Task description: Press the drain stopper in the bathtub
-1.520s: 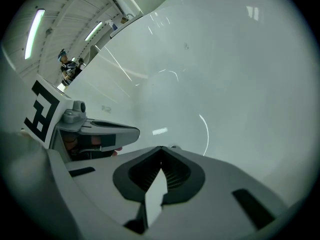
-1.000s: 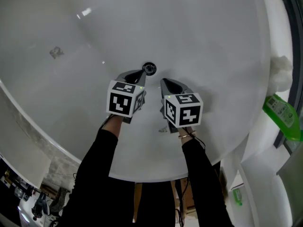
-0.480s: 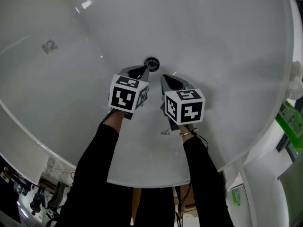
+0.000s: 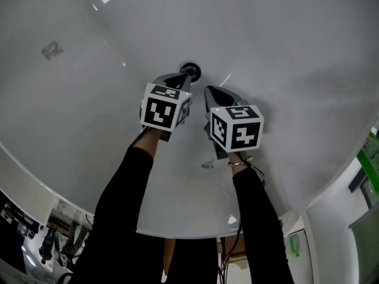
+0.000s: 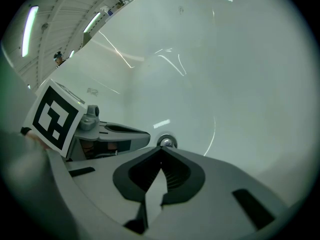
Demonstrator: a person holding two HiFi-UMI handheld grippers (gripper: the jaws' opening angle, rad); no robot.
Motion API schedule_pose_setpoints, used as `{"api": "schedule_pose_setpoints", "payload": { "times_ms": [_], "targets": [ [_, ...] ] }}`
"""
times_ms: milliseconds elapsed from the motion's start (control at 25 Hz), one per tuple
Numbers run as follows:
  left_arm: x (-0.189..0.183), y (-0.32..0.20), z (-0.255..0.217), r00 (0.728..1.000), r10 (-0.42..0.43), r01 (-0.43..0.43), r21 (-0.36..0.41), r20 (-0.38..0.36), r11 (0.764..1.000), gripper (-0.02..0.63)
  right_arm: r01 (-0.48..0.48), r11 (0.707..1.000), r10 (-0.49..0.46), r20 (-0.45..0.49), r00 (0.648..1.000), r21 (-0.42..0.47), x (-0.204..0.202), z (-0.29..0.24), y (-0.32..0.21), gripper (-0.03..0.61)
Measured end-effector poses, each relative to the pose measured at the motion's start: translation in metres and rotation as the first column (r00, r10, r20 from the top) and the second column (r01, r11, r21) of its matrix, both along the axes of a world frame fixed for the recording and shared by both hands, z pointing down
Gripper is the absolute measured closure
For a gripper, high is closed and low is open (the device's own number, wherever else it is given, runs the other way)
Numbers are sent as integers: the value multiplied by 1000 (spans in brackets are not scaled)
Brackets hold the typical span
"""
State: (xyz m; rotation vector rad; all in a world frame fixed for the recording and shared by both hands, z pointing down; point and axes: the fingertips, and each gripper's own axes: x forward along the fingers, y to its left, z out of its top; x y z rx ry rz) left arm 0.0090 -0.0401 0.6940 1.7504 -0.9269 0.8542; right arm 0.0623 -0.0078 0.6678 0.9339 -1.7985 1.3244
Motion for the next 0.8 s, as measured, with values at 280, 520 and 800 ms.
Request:
{"api": "schedule_pose_setpoints", "payload": {
  "times_ms": [280, 520, 800],
  "targets": [
    [7, 3, 14, 1000, -18, 18, -4, -9, 1000, 606, -13, 1000, 13, 2, 1000, -25, 5, 10, 5, 577],
    [8, 4, 27, 1000, -25, 25, -12, -3, 1000, 606, -5, 999, 5, 1, 1000, -32, 2, 14, 4, 577],
    [7, 5, 41, 999, -42, 41, -31, -3, 999, 606, -12, 999, 12, -8, 1000, -36, 1, 18, -4, 577]
  ]
}}
